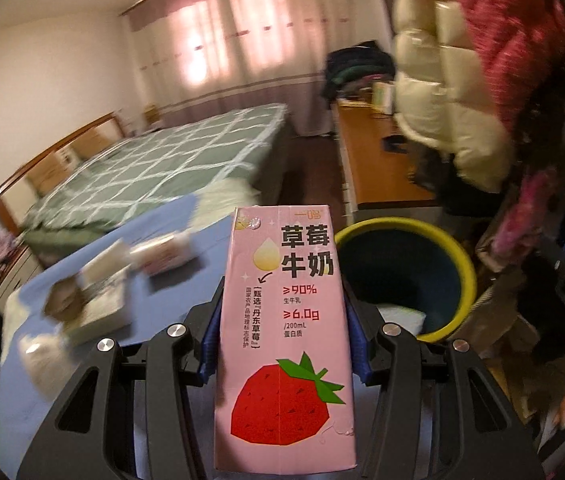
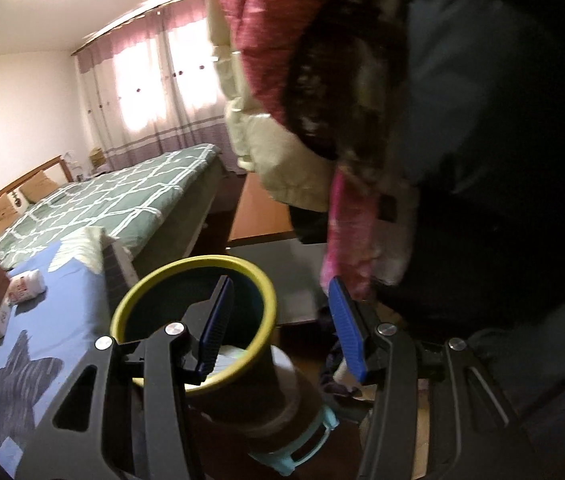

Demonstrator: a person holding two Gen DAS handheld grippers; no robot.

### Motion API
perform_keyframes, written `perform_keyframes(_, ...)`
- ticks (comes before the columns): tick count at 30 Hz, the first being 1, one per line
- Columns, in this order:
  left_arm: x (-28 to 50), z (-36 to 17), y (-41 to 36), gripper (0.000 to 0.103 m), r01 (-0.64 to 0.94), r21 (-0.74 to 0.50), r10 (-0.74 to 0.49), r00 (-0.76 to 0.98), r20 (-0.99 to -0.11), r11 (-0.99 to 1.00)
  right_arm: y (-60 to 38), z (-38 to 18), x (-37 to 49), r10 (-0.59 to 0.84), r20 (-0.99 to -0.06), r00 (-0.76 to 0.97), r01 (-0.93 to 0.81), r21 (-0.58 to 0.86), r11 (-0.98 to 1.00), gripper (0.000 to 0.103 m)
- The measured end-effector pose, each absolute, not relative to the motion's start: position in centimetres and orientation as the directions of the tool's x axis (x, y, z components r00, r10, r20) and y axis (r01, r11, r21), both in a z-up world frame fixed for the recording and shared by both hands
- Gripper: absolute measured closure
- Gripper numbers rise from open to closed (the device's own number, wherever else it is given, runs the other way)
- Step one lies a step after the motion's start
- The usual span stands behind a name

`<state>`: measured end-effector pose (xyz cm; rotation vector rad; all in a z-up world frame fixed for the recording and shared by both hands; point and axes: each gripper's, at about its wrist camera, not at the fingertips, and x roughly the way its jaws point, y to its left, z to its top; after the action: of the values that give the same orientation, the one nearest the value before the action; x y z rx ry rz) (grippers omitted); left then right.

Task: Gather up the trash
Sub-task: 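Carry the milk carton over the bin and open the left gripper, then grasp the clear plastic cup with the right gripper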

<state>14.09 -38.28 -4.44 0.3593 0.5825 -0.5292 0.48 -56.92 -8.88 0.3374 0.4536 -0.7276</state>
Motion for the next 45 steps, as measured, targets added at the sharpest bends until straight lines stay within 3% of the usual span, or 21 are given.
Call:
perform_keyframes(12,16.9,-7.6,-50.7,0.052,0.711,0.097,-0.491,0.571,-0.658,0.697,-58.3,-9.6,-0.3,-0.586,-0.530,0.613,0.739,0.120,0.663,0.050)
perform_keyframes(14,17.7,-8.5,-51.5,0.045,0.714,0.080,-0.488,0.551,-0.677,0.695,-58.3,-9.7,-0.2,-0.585,-0.533,0.612,0.739,0.120,0.663,0.049)
perform_keyframes(15,18.0,-8.9,-51.7,0.028,0.715,0.080,-0.482,0.545,-0.686,0.694,-58.3,-9.7,-0.1,-0.583,-0.535,0.612,0.737,0.118,0.665,0.049)
perform_keyframes(16,18.3,-9.0,-51.6,0.022,0.713,0.072,-0.482,0.541,-0.689,0.697,-58.2,-9.7,0.0,-0.582,-0.535,0.612,0.736,0.117,0.667,0.049)
perform_keyframes(19,18.4,-8.5,-50.0,0.022,0.704,0.041,-0.497,0.540,-0.679,0.709,-58.0,-9.7,0.4,-0.575,-0.538,0.617,0.728,0.113,0.676,0.048)
perform_keyframes(25,17.4,-4.6,-41.9,0.011,0.651,-0.008,-0.527,0.607,-0.595,0.759,-56.5,-10.1,1.8,-0.536,-0.548,0.642,0.690,0.108,0.716,0.046)
perform_keyframes(29,16.9,-2.4,-35.1,0.010,0.586,-0.017,-0.503,0.680,-0.533,0.810,-54.5,-10.2,3.6,-0.493,-0.556,0.670,0.641,0.098,0.761,0.046)
perform_keyframes(34,17.1,-1.0,-25.5,0.009,0.439,-0.033,-0.397,0.775,-0.492,0.898,-50.6,-9.8,6.2,-0.416,-0.558,0.718,0.549,0.087,0.831,0.045)
perform_keyframes(45,19.3,-1.2,-5.9,0.006,-0.003,0.006,0.006,0.911,-0.412,1.000,-38.1,-8.2,13.0,-0.134,-0.569,0.811,0.228,0.098,0.969,0.044)
